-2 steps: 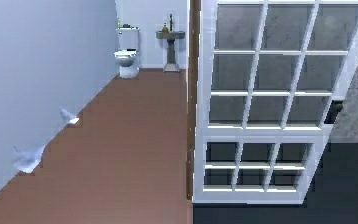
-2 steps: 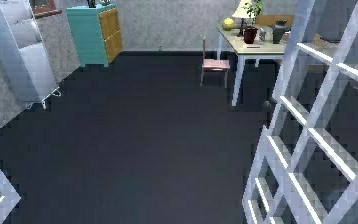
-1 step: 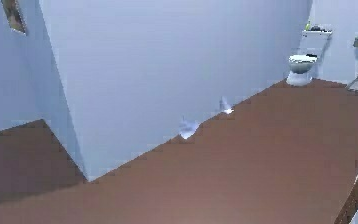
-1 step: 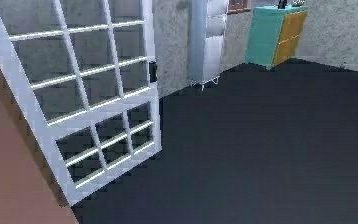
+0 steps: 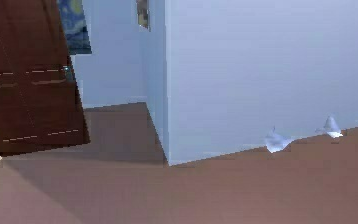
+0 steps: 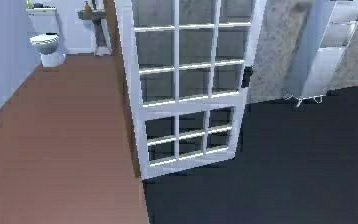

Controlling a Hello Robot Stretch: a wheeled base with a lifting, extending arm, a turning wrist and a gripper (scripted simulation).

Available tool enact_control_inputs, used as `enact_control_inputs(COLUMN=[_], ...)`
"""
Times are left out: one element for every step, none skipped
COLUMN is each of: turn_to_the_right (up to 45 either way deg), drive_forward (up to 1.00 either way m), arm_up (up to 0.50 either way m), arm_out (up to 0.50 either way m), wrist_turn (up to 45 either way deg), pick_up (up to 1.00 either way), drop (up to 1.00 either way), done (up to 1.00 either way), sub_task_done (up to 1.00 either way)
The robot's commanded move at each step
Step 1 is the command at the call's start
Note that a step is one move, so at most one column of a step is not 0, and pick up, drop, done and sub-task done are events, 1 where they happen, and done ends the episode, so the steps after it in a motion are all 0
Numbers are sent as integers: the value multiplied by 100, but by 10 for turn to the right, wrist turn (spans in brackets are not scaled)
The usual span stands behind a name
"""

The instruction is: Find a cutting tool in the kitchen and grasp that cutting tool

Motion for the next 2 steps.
enact_control_inputs(turn_to_the_right=[0,-450], drive_forward=[90,0], arm_up=[0,0], arm_out=[0,0], wrist_turn=[0,0], pick_up=[0,0], drop=[0,0], done=[0,0], sub_task_done=[0,0])
